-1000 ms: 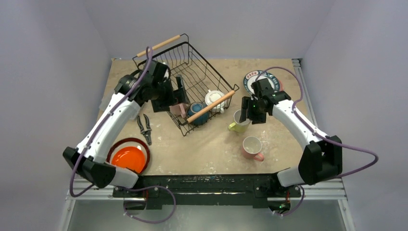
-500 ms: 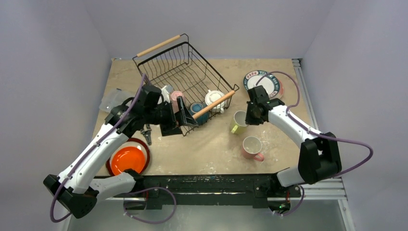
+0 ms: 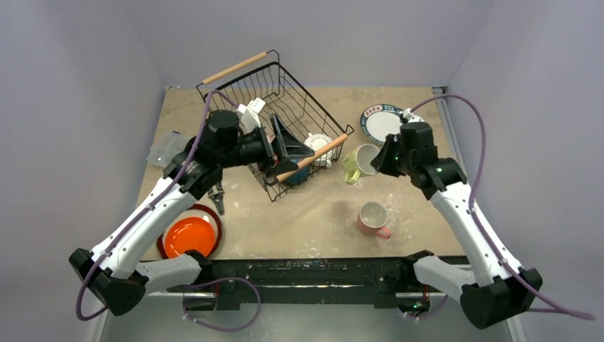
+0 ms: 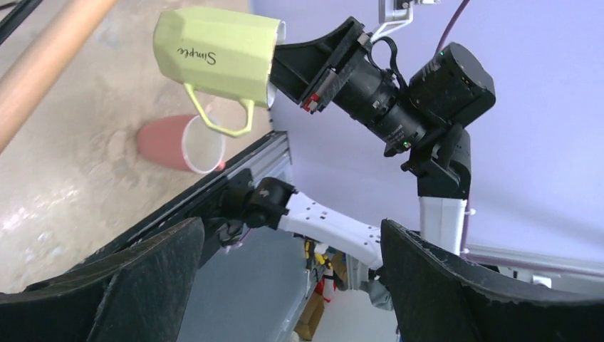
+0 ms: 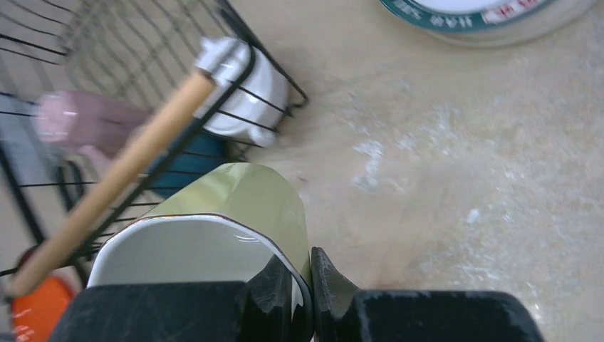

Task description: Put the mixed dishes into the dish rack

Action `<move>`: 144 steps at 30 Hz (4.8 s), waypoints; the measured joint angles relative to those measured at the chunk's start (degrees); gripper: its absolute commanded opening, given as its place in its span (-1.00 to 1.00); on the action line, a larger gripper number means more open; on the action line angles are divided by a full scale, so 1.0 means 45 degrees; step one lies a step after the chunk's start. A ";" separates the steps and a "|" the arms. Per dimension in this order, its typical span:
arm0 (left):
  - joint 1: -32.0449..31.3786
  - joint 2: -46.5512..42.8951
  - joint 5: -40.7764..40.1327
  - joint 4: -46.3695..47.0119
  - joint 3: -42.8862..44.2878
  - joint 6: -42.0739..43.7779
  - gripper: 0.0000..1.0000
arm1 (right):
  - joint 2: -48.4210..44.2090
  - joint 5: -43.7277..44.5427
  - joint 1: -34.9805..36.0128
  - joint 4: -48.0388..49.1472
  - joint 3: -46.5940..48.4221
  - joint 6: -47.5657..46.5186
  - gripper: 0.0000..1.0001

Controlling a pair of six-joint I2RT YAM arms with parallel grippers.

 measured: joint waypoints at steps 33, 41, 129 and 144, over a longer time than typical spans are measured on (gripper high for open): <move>0.0189 0.0515 0.0466 0.7902 0.0121 -0.4153 0.99 | -0.0971 -1.0593 -0.0175 1.1171 0.1365 0.7145 -1.00; 0.0000 0.1064 0.1039 0.9054 0.0121 -0.4444 0.96 | -0.0738 -1.0773 -0.0083 1.1205 0.1039 0.7524 -1.00; 0.1088 1.6874 -0.9593 -0.4260 1.4902 0.8714 -0.39 | 0.4804 -0.1753 -0.2312 -0.5173 0.8320 -0.1515 0.72; 0.0889 1.6903 -0.8869 -0.3672 1.4902 0.9452 1.00 | 0.4687 -0.1885 -0.2356 -0.5110 0.8014 -0.1744 0.73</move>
